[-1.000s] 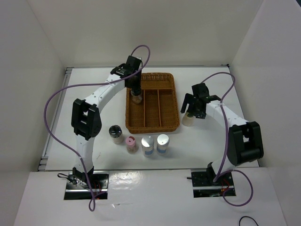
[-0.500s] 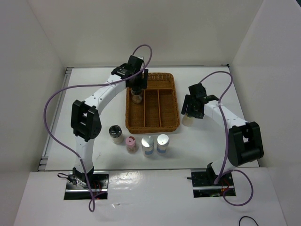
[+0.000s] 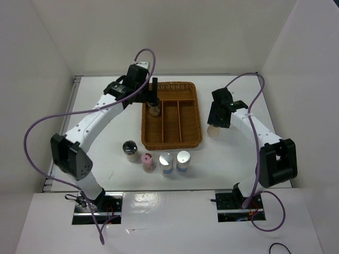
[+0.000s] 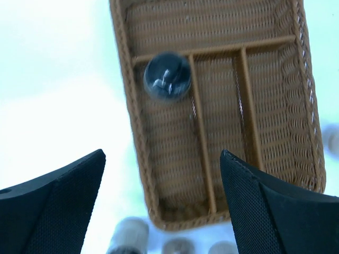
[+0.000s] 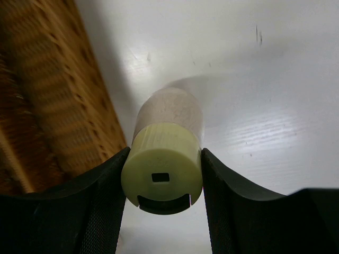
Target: Organize the condiment bottles
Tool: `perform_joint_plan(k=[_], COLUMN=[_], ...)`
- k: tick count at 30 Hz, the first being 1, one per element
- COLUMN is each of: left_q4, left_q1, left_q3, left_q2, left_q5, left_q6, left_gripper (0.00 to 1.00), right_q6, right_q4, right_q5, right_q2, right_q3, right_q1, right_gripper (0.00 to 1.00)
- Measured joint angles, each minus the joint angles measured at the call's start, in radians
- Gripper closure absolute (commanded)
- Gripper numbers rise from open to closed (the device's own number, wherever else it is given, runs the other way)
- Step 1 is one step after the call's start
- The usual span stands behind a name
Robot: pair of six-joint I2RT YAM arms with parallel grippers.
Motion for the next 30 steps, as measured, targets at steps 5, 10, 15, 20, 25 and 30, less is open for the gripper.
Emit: perform_joint_plan(k=[5,10,15,20,25,30], left_q4=[-0.031,-0.064,-0.111,-0.145,-0.174,-0.174], left_q1=[0.012,0.036,0.047,0.035,0.022,0.022], left_q3=[-0.204,-0.371,-0.450,-0.497,-0.533,-0.532], left_q2=[-0.243,-0.489,-0.607,-0.552,-0.550,-0.572], left_q5=[0.011,0.040,0.084,0.085,0.084,0.067], left_q6=[-0.051,-0.100,-0.121,-0.161,-0.185,-0.186], left_gripper=[0.03,0.02,0.02,0.02,0.01,0.01], right_q6=[-0.029,-0.055,-0.089,-0.126,-0.153,-0.165], right_q4=[-0.042,-0.033,-0.008,-0.016,-0.028,-0.047], right_q5=[-0.013,-0.046,-0.083,-0.107,-0.114,-0.101], right_q2=[-0.003,0.049,0.222,0.460,0.616,0.693], right_q3=[0.229,0.472,0.662,0.843,0.955,1.012], right_q1=[0.001,0.026,0.096,0.179,0.245,0.283], right_gripper=[0.83,0.83,0.83,0.83,0.83,0.85])
